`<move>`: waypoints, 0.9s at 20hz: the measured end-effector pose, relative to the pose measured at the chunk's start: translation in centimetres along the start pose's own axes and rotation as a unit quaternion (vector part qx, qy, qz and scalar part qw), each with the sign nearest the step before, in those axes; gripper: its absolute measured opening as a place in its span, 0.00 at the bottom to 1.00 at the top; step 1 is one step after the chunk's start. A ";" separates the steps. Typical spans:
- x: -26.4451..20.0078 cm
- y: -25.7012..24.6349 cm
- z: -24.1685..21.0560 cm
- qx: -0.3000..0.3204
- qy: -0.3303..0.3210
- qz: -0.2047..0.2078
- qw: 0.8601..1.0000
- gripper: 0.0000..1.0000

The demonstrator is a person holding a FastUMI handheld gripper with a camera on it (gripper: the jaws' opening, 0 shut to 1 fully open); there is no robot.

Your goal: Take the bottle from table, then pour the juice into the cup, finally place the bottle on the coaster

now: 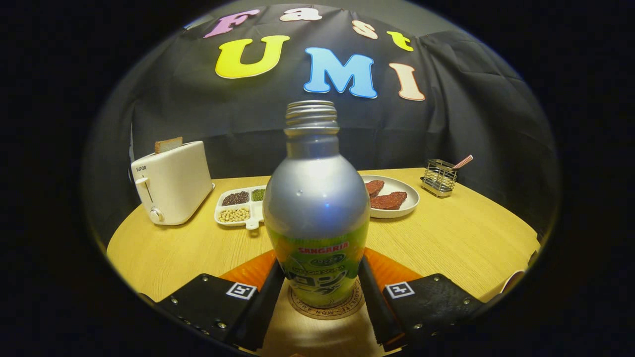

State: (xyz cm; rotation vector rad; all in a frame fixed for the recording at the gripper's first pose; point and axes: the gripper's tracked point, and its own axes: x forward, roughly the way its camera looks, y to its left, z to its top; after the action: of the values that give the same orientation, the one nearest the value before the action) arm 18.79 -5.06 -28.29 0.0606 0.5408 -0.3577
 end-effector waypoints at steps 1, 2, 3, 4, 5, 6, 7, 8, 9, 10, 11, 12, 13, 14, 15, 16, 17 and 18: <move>0.1 -0.1 0.0 0.002 0.001 -0.001 1.000 0.80; 0.0 -0.1 -0.2 0.006 0.001 0.000 1.000 0.81; -0.2 0.0 -0.1 0.010 -0.002 0.005 1.000 0.82; -0.7 0.1 0.3 0.013 -0.006 0.007 1.000 0.91; -0.6 0.0 0.1 0.014 -0.008 0.009 1.000 1.00; -1.0 0.0 0.3 0.014 -0.009 0.008 1.000 0.99; -1.4 -0.1 0.5 0.015 -0.012 0.010 1.000 0.99; -2.0 0.0 0.8 0.017 -0.015 0.015 1.000 0.99; -2.7 0.1 1.0 0.017 -0.018 0.020 0.999 0.99; -3.6 0.0 1.5 0.017 -0.022 0.024 0.999 0.99; -4.7 -0.2 1.9 0.019 -0.029 0.028 0.999 0.99; -5.9 -0.2 2.6 0.020 -0.037 0.035 0.999 0.99; -7.3 -0.5 3.2 0.017 -0.045 0.039 0.998 0.99; -8.7 -0.8 3.9 0.014 -0.052 0.041 0.998 0.99; -10.1 -1.0 4.6 0.013 -0.062 0.046 0.997 0.99; -11.6 -0.9 5.5 0.013 -0.073 0.052 0.996 0.99; -13.0 -1.0 6.2 0.013 -0.082 0.058 0.995 0.98; -14.3 -0.8 7.0 0.013 -0.090 0.066 0.994 0.98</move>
State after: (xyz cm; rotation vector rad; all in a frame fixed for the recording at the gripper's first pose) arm 10.51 -2.33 -14.90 0.0883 0.3513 -0.2377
